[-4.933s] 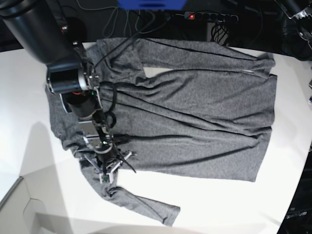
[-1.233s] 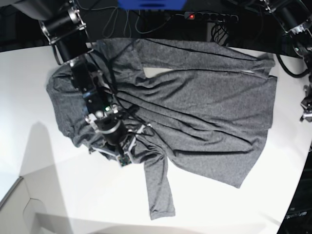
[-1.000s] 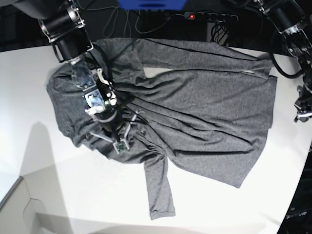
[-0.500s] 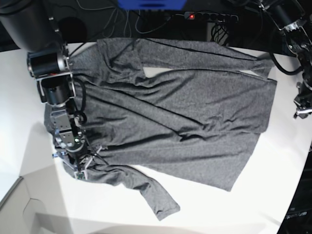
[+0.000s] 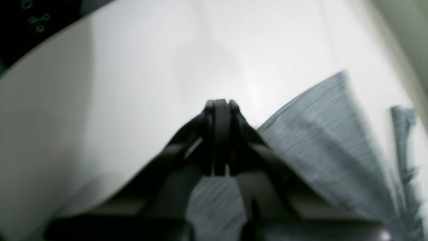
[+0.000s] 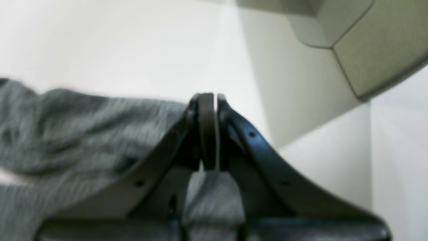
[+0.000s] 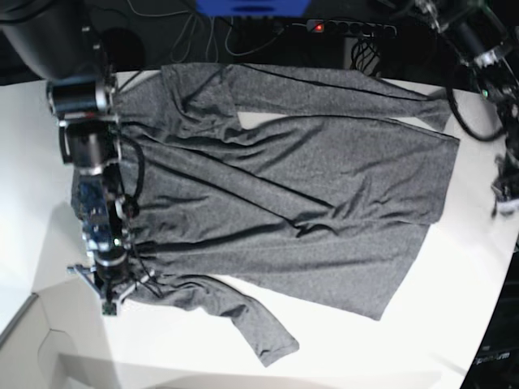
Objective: Layout the t-shirt on the table in an organized manner, then fold the t-shirt properly
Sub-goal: 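Grasp opposite shirt edges with both grippers and pull them apart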
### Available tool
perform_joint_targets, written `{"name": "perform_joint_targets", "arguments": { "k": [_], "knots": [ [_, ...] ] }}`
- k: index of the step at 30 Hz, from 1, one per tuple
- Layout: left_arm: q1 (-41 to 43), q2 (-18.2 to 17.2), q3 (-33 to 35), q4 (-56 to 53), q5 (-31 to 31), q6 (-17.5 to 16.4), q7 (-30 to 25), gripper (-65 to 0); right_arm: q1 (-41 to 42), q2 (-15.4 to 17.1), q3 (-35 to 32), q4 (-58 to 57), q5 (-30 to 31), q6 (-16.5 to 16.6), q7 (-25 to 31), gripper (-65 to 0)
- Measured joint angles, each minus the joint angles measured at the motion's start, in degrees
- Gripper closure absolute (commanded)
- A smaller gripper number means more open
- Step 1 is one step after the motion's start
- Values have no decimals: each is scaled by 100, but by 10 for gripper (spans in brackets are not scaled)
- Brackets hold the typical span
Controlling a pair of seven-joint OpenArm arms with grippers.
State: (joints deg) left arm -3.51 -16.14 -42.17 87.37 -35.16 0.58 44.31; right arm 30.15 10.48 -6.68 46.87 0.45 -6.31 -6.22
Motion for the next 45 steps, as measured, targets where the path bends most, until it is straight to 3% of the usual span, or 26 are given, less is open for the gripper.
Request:
{"name": "perform_joint_targets", "arguments": {
  "k": [5,11,14,18,22,25,27,32,40,45],
  "knots": [
    [-1078,-15,1563,-892,-24,-57,-87,-2,-1185,66,7,2173,-2,-15,-1071,0],
    [-2549,-2,3512,-3595,-24,-33,-92,-2,-2586,61,9,4463,-2,-28,-1971,0],
    [-3097,-15,4356,-4883,-42,-52,-1025,-2,-3143,33,-7,5047,39,92,-2129,0],
    [-3244,-61,5429,-5890,-76,-90,-2649,-4,-3613,63,20,5362,22,315,-2059,0],
    [-3521,-11,6098,-6745,-70,-103,-3681,-5,-3910,61,13,5346,24,348,-2168,0],
    [-3560,-31,6273,-7145,-72,-181,-4249,-5,-3926,79,57,5346,26,350,-2087,0],
    [-3560,-114,6249,-7195,-68,-188,-4321,-5,-3943,76,197,5346,26,350,-2105,0],
    [-3536,-442,6240,-7147,-111,-83,-4157,-5,-3849,92,249,4883,2,352,-2081,0],
    [-3473,-463,5543,-7014,-111,-72,-3982,-5,-3296,109,245,3847,9,354,-2050,0],
    [-3340,-492,5243,-6207,-111,-39,-3414,-4,-2721,190,245,2863,-4,350,-1943,0]
  ]
}}
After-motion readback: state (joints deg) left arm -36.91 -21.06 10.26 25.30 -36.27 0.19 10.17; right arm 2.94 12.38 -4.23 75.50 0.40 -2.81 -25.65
